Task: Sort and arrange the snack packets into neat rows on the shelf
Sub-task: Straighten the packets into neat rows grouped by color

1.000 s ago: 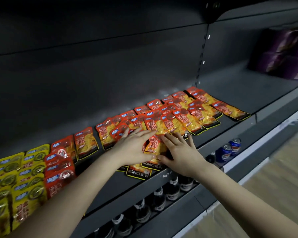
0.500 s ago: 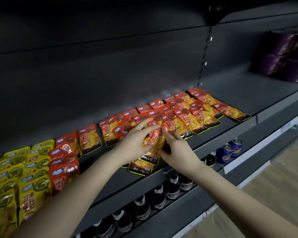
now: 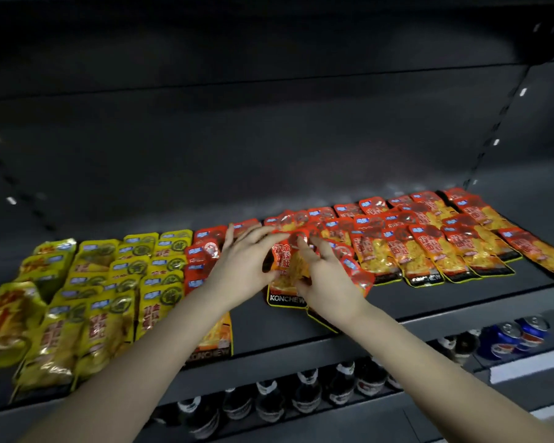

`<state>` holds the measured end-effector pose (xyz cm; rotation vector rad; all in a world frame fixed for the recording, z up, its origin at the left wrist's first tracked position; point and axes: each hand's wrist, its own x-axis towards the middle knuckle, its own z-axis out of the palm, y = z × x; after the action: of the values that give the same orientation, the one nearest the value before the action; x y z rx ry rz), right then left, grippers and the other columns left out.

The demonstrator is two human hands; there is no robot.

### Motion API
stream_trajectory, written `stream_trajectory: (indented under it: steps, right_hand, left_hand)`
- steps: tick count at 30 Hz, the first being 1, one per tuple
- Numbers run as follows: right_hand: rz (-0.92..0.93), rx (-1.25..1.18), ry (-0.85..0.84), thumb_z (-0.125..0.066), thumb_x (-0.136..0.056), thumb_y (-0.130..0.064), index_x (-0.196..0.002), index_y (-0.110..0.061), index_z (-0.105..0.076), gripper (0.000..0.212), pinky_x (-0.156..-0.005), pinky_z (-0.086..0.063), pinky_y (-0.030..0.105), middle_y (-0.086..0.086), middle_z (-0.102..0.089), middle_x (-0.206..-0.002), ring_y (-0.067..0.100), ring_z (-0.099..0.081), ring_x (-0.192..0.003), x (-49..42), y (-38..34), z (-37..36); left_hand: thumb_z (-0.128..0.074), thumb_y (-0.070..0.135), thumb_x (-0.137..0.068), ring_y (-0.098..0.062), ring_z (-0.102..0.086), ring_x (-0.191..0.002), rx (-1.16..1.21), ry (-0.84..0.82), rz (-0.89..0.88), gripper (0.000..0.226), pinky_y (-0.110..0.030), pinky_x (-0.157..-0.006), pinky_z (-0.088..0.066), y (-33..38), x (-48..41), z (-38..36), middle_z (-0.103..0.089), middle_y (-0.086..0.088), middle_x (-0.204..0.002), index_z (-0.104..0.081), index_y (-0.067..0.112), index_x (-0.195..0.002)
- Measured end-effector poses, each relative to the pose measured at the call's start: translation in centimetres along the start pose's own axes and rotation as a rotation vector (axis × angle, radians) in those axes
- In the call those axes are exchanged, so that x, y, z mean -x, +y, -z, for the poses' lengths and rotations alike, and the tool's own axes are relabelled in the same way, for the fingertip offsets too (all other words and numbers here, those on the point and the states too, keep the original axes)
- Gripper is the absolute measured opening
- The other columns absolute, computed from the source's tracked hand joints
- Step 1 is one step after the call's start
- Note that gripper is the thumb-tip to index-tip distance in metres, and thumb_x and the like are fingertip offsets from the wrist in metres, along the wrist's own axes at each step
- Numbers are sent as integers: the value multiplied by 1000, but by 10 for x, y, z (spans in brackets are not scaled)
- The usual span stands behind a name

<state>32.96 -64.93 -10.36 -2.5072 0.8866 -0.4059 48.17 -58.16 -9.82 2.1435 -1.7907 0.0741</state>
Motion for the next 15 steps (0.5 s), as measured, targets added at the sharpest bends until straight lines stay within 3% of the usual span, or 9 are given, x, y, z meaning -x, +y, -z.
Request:
stream_trajectory:
  steps: [7, 15]
  right_hand:
    - [100, 38, -84, -53, -90, -8, -149, -11, -9, 73, -106, -34, 29, 9, -7, -154, 30, -36, -133, -21, -27, -20]
    - [128, 111, -136, -49, -91, -6, -149, -6, -7, 71, -106, -31, 25, 12, -2, -155, 30, -36, -134, -41, -34, -27]
  left_hand:
    - [-65, 42, -83, -13, -20, -142, -110, -1, 122, 67, -49, -115, 5, -30, 21, 13, -32, 9, -149, -34, 39, -142]
    - [-65, 51, -80, -19, -6, -146, -127, -98, 190, 78, -51, -117, 3, -45, 22, 9, -16, 6, -157, -26, 38, -146]
